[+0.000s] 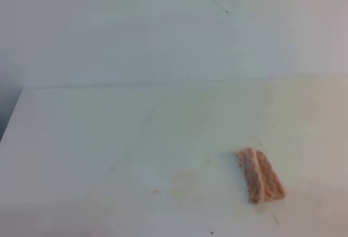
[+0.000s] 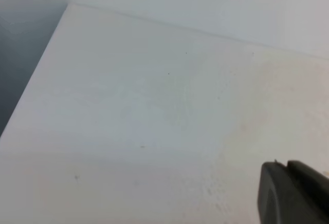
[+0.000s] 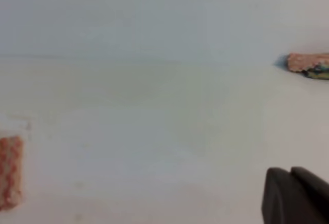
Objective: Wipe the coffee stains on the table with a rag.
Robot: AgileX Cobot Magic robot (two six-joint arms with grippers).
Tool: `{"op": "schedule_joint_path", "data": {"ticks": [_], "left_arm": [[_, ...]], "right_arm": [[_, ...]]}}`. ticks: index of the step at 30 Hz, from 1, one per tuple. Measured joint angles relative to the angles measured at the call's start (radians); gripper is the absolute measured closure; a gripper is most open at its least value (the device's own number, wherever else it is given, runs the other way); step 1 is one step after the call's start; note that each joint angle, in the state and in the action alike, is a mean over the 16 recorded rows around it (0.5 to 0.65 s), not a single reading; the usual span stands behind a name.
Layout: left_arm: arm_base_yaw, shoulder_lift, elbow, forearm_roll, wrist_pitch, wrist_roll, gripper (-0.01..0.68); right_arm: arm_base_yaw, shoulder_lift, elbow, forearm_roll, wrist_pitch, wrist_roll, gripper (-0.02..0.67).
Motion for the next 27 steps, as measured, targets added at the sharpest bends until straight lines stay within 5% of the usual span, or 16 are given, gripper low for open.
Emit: {"op": "schedule_joint_path", "data": {"ticks": [27], "left_arm": [[0.0, 0.0, 0.0, 0.0, 0.0, 0.0, 0.675]], "right_arm": [[-0.05, -0.036, 0.048, 0.012, 0.039, 0.002, 0.653]]}}
